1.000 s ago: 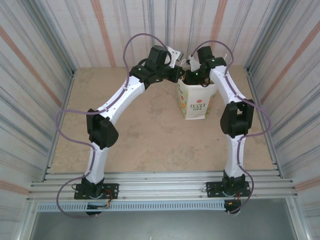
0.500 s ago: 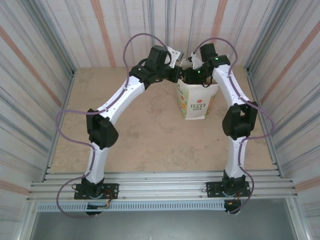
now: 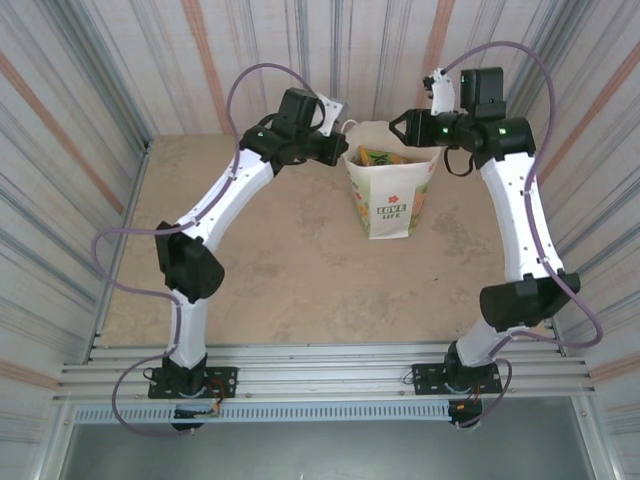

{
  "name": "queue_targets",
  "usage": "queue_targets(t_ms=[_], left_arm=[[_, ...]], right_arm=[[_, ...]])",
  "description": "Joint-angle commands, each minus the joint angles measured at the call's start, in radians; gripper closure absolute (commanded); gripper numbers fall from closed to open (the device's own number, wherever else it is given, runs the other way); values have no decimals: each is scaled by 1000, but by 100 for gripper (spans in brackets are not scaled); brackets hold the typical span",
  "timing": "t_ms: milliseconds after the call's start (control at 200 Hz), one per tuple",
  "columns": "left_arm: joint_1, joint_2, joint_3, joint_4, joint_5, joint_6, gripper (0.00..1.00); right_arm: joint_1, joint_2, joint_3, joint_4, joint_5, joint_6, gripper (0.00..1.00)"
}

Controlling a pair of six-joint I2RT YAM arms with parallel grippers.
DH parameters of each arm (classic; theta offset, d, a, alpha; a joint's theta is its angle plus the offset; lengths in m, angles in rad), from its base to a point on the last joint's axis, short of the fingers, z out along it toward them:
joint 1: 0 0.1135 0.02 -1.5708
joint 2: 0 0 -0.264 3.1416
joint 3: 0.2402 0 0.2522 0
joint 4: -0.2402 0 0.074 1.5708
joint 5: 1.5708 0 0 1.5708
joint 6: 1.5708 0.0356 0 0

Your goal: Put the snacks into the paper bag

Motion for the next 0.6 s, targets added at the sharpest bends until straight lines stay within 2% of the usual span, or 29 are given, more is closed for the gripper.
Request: queue_targets(t_ms=[0,491,596], left_arm=[[41,-140,-59,-18,-34,37,100],[126,-416,-358,-55,-101,59,100],[138,-464,-410,-63,-113,61,93]], right_arm=[[-1,-54,-88,43,18,44,40],[1,-267,-446,111,68,121,40],[1,-294,-508,133,72,140,40]])
